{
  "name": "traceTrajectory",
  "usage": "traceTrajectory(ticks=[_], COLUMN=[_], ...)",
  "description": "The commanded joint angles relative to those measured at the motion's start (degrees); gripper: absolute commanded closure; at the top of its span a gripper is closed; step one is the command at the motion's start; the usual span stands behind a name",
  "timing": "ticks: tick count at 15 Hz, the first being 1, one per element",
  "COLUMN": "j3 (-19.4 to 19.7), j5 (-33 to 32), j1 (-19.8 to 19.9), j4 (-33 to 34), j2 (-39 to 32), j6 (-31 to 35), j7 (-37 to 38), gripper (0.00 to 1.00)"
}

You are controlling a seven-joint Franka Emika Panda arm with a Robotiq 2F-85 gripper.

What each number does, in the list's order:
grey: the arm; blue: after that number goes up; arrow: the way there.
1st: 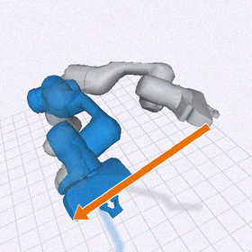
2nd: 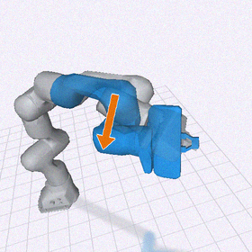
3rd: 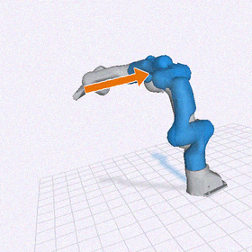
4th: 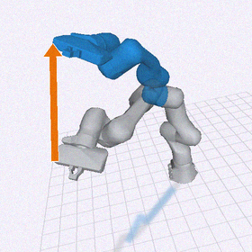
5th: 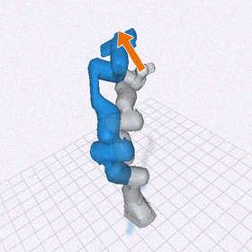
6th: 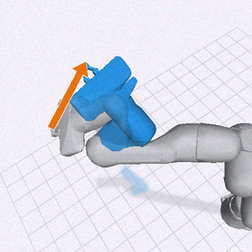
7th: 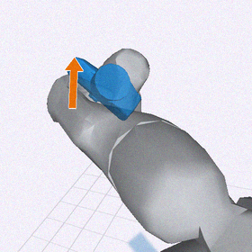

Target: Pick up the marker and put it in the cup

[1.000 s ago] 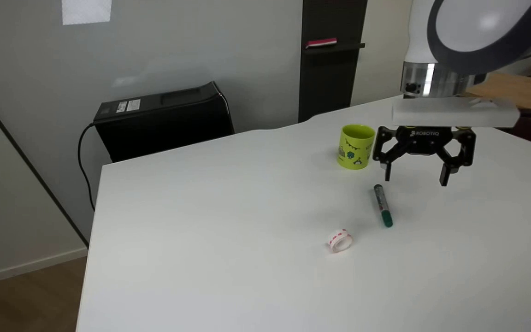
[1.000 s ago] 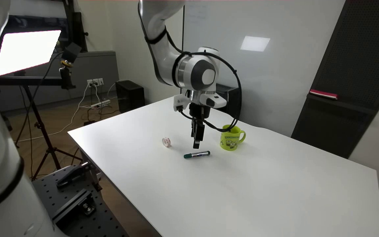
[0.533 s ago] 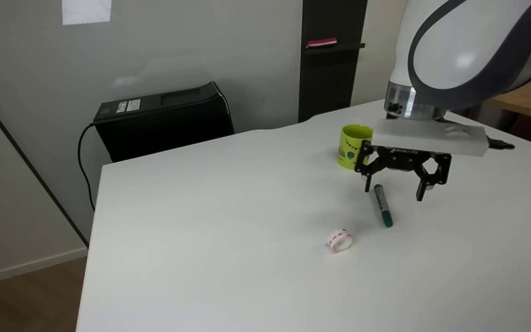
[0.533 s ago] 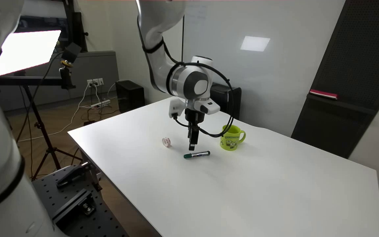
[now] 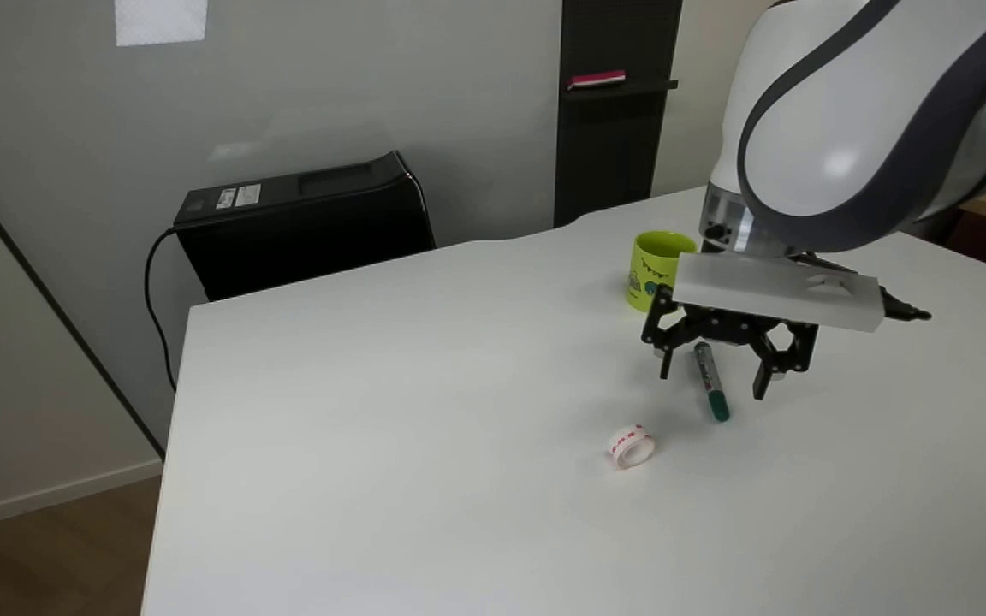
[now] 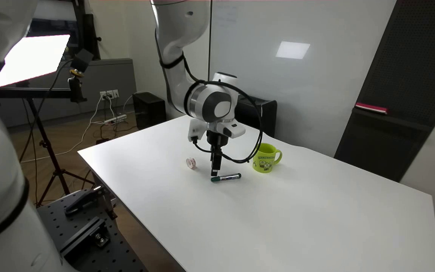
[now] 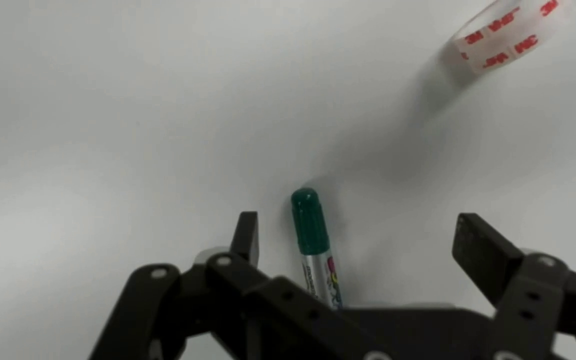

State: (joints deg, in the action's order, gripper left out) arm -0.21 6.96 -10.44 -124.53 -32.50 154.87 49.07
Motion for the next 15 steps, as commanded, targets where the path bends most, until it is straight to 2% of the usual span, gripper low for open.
traceTrajectory(ticks=[1, 15], j3=[1.0, 3.2], j5=[0.9, 1.6], j1=[-0.7, -0.1], j4=[-0.9, -2.4], j2=[-0.5, -3.0], j6=[2.0, 4.0], j7=[-1.2, -4.3], gripper=[0.00, 0.00])
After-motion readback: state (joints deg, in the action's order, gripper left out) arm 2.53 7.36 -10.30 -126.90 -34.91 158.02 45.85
